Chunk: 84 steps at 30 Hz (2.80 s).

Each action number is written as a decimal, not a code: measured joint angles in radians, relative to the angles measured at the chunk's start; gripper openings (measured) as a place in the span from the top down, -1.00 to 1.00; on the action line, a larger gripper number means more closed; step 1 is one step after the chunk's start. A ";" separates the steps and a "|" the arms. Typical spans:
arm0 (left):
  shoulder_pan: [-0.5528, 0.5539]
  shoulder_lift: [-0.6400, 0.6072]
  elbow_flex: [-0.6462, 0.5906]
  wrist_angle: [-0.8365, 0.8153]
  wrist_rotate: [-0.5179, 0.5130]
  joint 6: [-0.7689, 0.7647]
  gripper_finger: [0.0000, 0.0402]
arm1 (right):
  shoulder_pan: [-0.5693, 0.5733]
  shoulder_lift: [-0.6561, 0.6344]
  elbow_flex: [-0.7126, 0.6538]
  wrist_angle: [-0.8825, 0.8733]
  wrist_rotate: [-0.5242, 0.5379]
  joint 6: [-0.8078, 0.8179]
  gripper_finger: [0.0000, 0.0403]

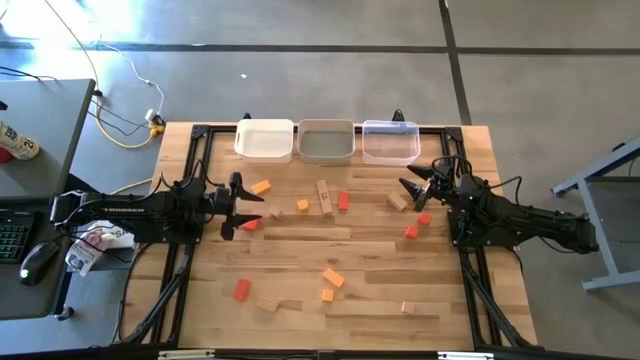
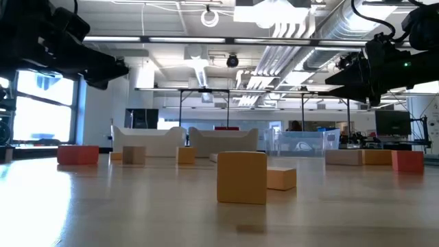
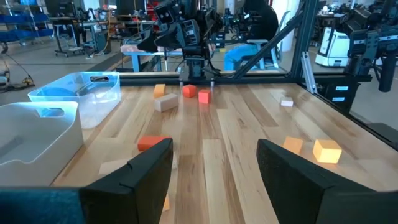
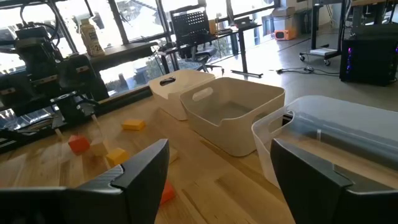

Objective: Sort & place blocks by color
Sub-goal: Put the yellow block into the white bin

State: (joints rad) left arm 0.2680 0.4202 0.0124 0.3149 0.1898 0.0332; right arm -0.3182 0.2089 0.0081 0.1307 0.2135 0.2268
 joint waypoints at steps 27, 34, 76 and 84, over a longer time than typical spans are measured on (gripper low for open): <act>0.004 0.188 0.366 -0.499 -0.500 -0.006 -0.11 | 0.000 0.000 0.000 0.000 0.000 0.000 -0.33; 0.093 0.334 0.437 -0.673 -0.501 -0.159 -0.11 | 0.000 0.000 0.000 0.000 0.000 0.000 -0.33; 0.393 0.989 0.596 -0.775 -0.181 -0.233 -0.11 | 0.000 0.000 0.000 0.008 0.023 0.087 -0.33; 0.392 1.062 0.601 -0.762 -0.206 -0.232 -0.09 | 0.000 0.000 0.000 0.008 0.015 0.090 -0.33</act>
State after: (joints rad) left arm 0.6599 1.4826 0.6133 -0.4472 -0.0161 -0.1989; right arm -0.3183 0.2089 0.0082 0.1387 0.2283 0.3172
